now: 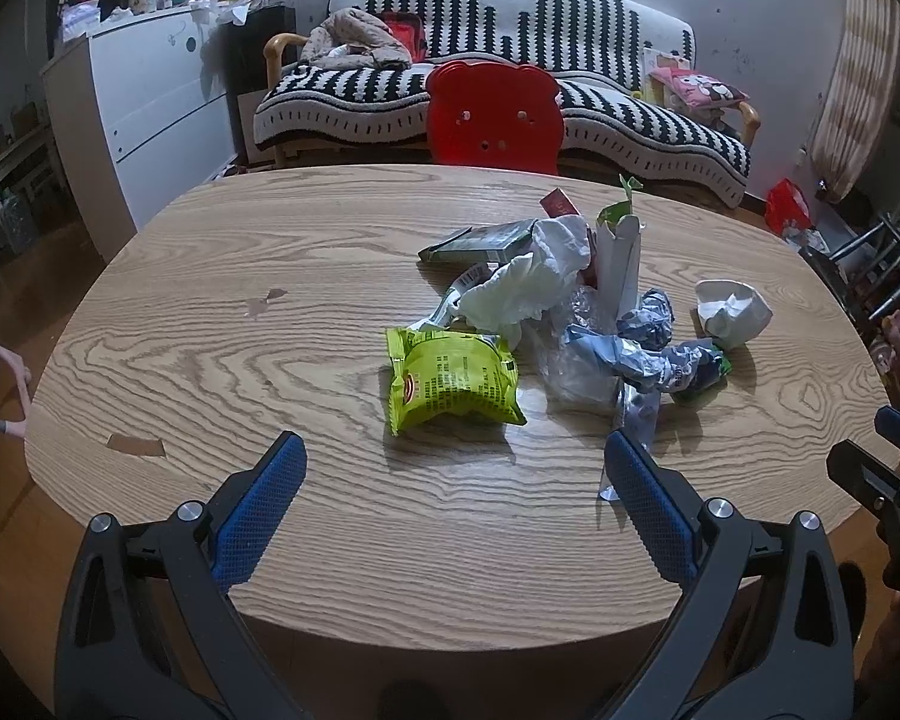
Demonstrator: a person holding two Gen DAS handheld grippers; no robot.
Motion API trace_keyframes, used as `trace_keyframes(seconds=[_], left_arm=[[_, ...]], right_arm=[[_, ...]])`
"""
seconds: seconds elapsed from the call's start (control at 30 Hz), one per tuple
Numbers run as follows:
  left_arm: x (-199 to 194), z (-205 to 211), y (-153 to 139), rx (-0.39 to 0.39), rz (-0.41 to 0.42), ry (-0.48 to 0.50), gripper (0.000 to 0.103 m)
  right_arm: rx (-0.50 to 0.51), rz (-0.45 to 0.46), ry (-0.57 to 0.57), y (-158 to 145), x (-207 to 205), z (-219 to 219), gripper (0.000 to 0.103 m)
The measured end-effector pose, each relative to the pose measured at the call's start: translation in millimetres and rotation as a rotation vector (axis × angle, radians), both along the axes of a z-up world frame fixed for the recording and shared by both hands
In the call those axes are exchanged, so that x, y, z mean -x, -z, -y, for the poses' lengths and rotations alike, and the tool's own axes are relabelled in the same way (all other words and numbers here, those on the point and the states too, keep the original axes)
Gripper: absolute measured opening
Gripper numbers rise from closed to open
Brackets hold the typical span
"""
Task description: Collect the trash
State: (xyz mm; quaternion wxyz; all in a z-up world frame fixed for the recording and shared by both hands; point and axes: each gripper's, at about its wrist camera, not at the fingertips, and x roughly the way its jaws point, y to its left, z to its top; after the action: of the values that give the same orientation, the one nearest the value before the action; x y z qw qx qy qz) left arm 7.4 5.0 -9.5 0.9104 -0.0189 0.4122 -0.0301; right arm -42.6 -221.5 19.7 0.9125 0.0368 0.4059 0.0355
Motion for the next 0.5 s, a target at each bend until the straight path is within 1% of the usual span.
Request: trace_keyframes(seconds=[0.5], left_arm=[[-1.6,-0.3,3.7,0.013,-0.014,0.004,0.097]], right_arm=[[-0.002,-0.002,0.001,-0.1,0.2,-0.1,0.097]])
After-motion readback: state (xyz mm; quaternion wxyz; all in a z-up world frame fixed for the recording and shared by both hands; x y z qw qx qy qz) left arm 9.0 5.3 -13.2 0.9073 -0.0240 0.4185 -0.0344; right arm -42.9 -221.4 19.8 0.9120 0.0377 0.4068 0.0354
